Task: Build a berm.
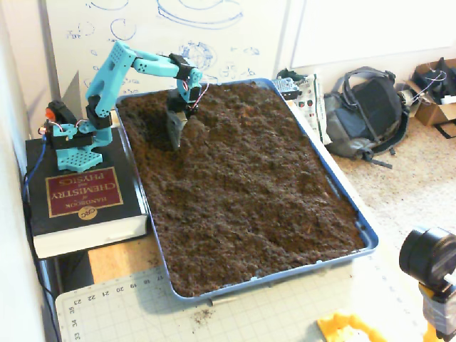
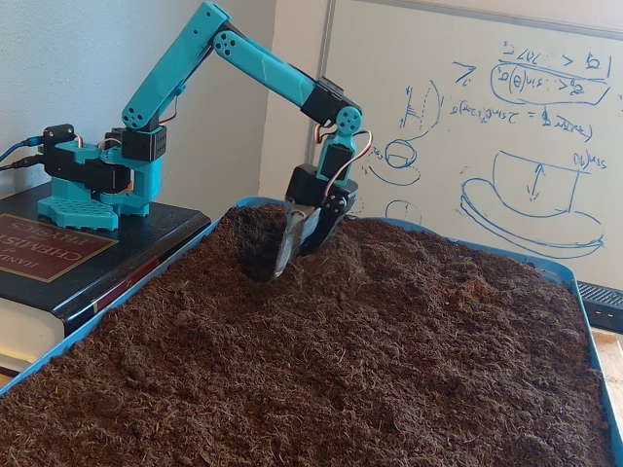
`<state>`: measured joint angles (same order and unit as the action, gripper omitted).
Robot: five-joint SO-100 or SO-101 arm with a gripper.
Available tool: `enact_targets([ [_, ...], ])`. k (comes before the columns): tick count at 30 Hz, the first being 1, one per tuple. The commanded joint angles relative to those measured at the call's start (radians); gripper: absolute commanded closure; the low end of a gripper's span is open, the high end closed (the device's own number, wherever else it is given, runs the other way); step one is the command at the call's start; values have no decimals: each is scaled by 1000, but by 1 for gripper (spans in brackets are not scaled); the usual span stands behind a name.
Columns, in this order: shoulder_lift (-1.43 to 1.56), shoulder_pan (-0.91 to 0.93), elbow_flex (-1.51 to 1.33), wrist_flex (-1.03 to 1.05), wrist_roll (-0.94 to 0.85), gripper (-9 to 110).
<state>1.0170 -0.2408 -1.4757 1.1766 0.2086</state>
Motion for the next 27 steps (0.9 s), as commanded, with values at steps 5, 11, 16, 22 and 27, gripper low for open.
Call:
enact_targets([
  [5, 229, 41, 140, -8, -9, 101],
  [11, 308, 40, 201, -3, -9, 101],
  [16, 359, 38, 273, -12, -9, 101],
  [22, 460, 25, 256, 55, -12, 101],
  [27, 494, -31, 71, 275, -3, 101],
])
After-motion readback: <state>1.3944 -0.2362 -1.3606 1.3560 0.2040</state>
